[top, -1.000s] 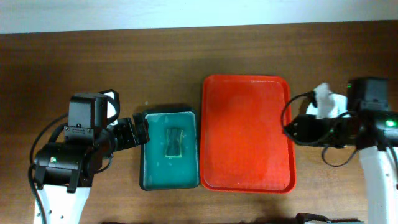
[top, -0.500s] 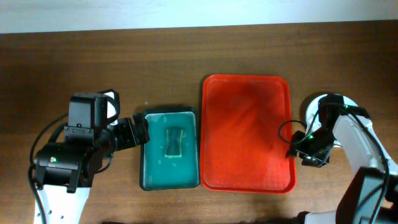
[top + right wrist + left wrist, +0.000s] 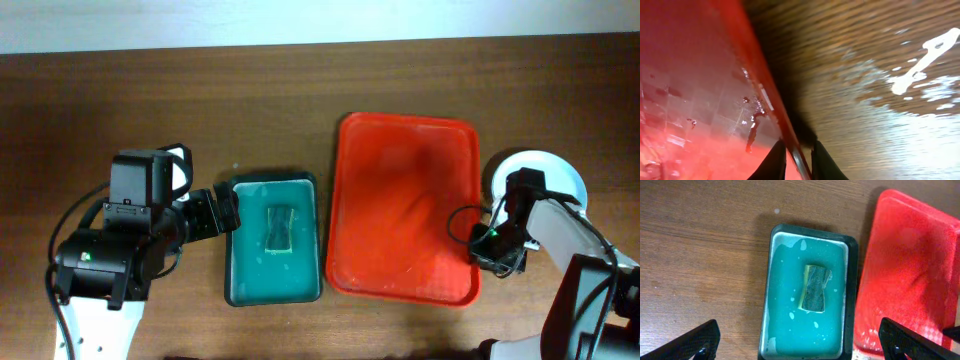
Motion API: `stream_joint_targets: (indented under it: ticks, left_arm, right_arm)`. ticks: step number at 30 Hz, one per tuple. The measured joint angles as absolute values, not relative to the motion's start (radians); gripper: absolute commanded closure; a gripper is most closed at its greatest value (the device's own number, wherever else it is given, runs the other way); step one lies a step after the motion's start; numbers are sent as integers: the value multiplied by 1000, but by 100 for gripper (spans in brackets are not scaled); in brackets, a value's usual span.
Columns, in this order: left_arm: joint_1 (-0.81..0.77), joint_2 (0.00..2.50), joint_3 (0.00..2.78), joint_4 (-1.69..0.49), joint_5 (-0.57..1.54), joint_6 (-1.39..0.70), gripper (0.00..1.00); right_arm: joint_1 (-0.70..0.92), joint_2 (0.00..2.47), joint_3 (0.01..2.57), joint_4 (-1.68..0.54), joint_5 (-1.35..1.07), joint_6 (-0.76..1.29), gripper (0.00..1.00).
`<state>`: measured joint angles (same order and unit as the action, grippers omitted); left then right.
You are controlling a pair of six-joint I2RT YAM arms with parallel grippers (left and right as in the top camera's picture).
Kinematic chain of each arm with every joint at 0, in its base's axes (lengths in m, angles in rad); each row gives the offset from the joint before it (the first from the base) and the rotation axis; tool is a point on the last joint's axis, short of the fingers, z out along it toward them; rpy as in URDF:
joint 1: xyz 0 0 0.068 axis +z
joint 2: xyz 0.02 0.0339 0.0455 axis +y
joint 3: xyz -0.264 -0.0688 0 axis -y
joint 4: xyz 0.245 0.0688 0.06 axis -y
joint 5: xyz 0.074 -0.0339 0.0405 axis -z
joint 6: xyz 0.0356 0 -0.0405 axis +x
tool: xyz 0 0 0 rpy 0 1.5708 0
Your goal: Clean dirty plates on tray and stack at the side
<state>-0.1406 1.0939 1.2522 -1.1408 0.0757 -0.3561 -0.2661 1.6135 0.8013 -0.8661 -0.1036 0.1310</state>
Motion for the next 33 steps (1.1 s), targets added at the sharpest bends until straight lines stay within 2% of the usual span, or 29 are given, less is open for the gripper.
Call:
stream_joint_targets:
  ticks: [7,8,10,11,13,16,19,20,21,22,23,24,26,28,30,33]
  left_arm:
    - [-141,1094,1252,-1141,75,-356,1]
    - [-141,1094,1252,-1141,76,-356,1]
    - [-141,1094,1252,-1141,76,-356,1]
    - [-141,1094,1252,-1140,76,-356,1]
    - [-141,1094,1252,-1140,76,-356,1]
    - [-141,1094,1252,-1141,76,-356,1]
    - [-141,1094,1252,-1140,75,-356,1]
    - [-141,1094,1252,-1141,76,-356,1]
    - [-141,1094,1252,-1141,76,-356,1]
    - [-141,1094,1252,-1141,76,-356,1]
    - [-141,1094,1252,-1140,76,-356,1]
    - [-141,1094,1252,-1140,75,-356,1]
    - [-141,1094,1252,-1140,76,-356,1]
    - [-141,1094,1252,-1141,75,-356,1]
    - [-141,1094,1253,-1140,75,-356,1]
    - [-141,1094,1253,-1142,76,-356,1]
  right_arm:
    - [-266,1600,802,-809,-26,131,85]
    - [-266,1600,803,-811,-30,118,77]
    - [-267,1601,804,-809,-35,96,80]
    - [-267,1602,804,-810,-35,93,72]
    - [-267,1602,808,-828,-37,98,66]
    - [-266,1509,865,-968,-67,107,51]
    - [-208,1301,923,-1019,-179,105,55]
    - [-174,1270,924,-1023,-227,108,51]
    - [-125,1259,924,-1019,-279,108,50]
    - [-77,1257,924,-1008,-316,105,36]
    - [-3,1261,924,-974,-379,108,5]
    - [66,1265,924,-932,-431,111,8]
    - [186,1295,926,-781,-490,128,27]
    - [333,1365,928,-595,-494,275,31]
    - [453,1433,928,-518,-357,414,37]
    - [566,1603,928,-451,-138,555,53]
